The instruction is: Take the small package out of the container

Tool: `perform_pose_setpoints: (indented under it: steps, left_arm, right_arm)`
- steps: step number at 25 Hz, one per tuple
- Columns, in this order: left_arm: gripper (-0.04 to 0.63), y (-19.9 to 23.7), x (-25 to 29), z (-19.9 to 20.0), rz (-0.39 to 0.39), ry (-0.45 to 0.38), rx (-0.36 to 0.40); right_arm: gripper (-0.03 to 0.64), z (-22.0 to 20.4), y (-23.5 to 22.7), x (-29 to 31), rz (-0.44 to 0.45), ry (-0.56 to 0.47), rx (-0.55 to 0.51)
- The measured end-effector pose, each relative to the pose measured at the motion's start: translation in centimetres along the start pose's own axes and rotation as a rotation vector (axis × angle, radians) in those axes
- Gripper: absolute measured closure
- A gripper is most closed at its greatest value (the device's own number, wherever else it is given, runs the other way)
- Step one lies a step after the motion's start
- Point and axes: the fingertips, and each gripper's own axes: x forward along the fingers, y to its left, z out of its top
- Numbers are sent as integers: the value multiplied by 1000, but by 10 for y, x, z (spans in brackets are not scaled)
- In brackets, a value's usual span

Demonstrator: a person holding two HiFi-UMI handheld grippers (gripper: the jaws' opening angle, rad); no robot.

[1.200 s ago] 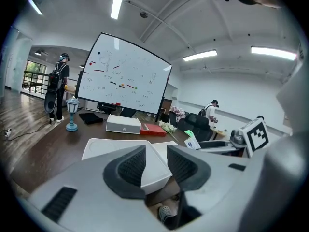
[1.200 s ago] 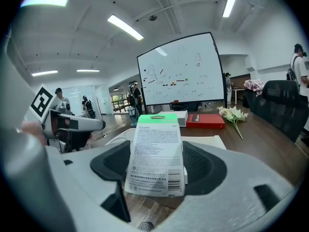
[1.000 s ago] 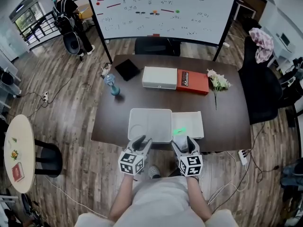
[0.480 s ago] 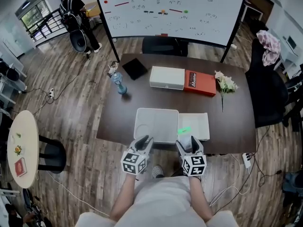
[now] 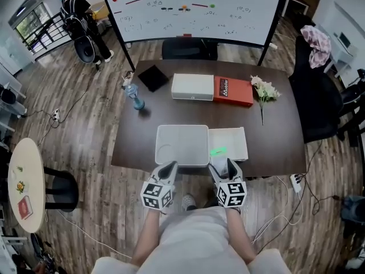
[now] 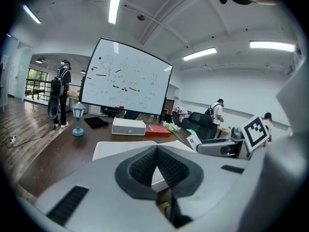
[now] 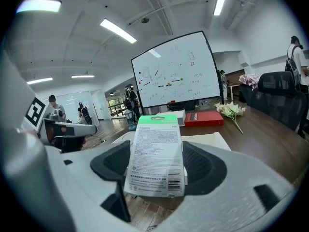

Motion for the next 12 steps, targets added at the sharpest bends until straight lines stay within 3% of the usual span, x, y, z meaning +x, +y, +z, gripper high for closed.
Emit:
perform_pose_setpoints:
  steps: [12]
  left_arm:
    - [589, -9, 6, -5, -5, 25, 12]
  right_arm:
    - [276, 3, -6, -5, 2, -12, 16]
